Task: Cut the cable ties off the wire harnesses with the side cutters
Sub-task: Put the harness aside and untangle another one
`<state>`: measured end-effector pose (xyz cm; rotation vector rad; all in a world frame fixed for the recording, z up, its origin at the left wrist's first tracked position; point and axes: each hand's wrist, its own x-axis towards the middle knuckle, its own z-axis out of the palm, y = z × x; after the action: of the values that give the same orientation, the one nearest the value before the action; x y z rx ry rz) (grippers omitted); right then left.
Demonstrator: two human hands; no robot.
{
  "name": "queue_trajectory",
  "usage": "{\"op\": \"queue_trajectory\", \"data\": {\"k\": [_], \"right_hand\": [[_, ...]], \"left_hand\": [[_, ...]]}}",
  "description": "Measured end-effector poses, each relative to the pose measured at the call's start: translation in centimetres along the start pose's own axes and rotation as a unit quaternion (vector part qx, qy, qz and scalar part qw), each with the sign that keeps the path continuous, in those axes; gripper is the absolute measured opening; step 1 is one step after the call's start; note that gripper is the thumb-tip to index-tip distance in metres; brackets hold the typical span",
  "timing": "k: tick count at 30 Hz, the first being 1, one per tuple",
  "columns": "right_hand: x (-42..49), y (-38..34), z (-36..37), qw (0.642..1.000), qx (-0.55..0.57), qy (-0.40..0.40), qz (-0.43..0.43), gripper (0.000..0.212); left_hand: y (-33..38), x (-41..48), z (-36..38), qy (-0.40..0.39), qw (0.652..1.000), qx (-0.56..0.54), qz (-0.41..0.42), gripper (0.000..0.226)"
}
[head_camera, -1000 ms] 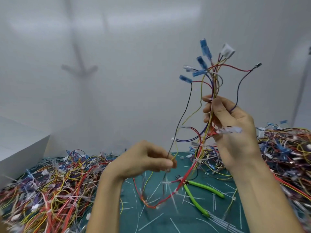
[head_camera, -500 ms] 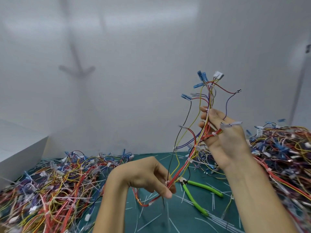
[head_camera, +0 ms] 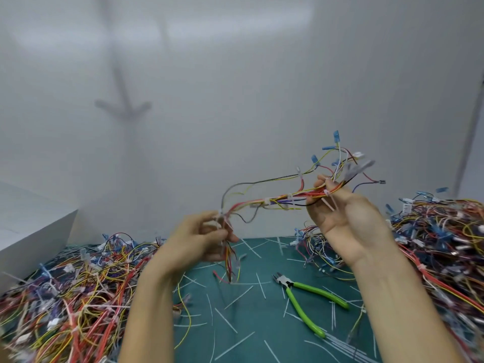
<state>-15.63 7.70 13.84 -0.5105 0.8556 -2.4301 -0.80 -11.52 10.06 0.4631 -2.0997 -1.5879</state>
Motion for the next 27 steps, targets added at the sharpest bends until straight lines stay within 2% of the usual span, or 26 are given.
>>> {"op": "queue_trajectory", "data": {"k": [6, 10, 13, 15, 17, 19, 20, 23, 25, 27], "right_hand": [[0.1, 0.8, 0.3, 0.999, 0.024, -0.004, 0.028, 0.010], [0.0, 0.9, 0.3, 0.999, 0.014, -0.017, 0.034, 0.010], [-0.1, 0.9, 0.3, 0.999, 0.007, -0.025, 0.031, 0.013], [-0.1, 0.8, 0.2, 0.999, -0.012, -0.033, 0.021, 0.015], [-0.2, 0.6, 0.1, 0.998, -0.044, -0.041, 0.005, 0.018], [-0.3, 0.4, 0.0, 0.995, -0.082, -0.046, -0.020, 0.019], [-0.4, 0.3, 0.0, 0.993, -0.102, -0.050, -0.036, 0.019], [-0.6, 0.2, -0.2, 0.982, -0.158, -0.063, -0.083, 0.019], [-0.8, 0.3, -0.1, 0.969, -0.207, -0.054, -0.121, 0.018], [-0.7, 0.5, 0.0, 0.954, -0.249, -0.033, -0.166, 0.018]], "left_hand": [[2.3, -1.1, -0.7, 0.103, 0.986, -0.098, 0.091, 0.015], [3.5, -1.7, -0.7, 0.095, 0.976, -0.153, 0.121, 0.012], [3.6, -1.9, -0.9, 0.081, 0.978, -0.143, 0.127, 0.012], [3.0, -1.7, -0.9, 0.064, 0.985, -0.122, 0.102, 0.012], [2.1, -1.3, -0.8, 0.033, 0.996, -0.063, 0.052, 0.015], [1.1, -1.0, -0.5, -0.022, 0.998, 0.061, -0.010, 0.023], [0.8, -0.9, -0.4, -0.059, 0.986, 0.150, -0.033, 0.032], [0.7, -0.6, 0.6, -0.166, 0.916, 0.360, -0.059, 0.058], [0.9, -0.6, 1.0, -0.170, 0.884, 0.430, -0.068, 0.062], [1.5, -1.0, 0.9, -0.146, 0.890, 0.422, -0.092, 0.070]]}}
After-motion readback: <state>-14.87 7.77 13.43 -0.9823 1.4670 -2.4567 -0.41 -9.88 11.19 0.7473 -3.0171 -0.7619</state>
